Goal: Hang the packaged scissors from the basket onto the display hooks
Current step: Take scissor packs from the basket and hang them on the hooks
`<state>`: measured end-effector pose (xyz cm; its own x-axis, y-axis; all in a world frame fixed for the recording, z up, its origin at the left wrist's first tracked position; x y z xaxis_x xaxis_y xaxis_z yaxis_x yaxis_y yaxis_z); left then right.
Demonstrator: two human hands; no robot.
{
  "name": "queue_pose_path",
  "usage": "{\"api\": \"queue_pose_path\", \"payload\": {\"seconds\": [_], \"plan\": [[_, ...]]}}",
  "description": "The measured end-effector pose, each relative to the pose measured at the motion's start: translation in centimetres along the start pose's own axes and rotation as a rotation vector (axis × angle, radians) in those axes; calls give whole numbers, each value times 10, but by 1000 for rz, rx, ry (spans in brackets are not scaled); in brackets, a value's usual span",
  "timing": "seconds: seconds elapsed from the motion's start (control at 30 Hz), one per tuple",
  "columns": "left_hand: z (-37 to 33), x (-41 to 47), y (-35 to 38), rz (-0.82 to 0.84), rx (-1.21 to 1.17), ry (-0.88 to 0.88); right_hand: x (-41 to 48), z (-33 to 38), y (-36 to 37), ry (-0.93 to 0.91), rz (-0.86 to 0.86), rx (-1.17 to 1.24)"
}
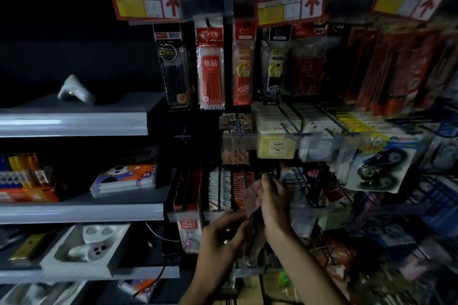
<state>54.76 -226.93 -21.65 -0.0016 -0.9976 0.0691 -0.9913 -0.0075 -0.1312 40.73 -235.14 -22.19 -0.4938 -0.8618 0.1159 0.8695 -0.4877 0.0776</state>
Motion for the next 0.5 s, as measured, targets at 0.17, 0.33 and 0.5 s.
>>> {"api": "queue_pose_path", "payload": {"seconds": [0.17,0.33,0.5], "plan": [[-3,12,-14,-138,-48,13,-12,-3,-11,215,170,175],[-12,27,-23,-151,-148,4,-26,20,-29,-131,352,99],[-23,45,-23,-100,-140,53,-20,23,-37,-198,293,59]]}}
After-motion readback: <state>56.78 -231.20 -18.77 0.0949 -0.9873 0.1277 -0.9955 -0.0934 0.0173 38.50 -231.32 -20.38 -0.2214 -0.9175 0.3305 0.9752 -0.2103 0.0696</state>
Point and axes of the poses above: each hand's wrist, its own x-axis towards the middle knuckle, its own y-axis out of the palm, z = x × y, the point moved 3 cm from there along x, towards the middle knuckle, and after that the axes turned 10 degrees about -y, right-handed, at the moved point
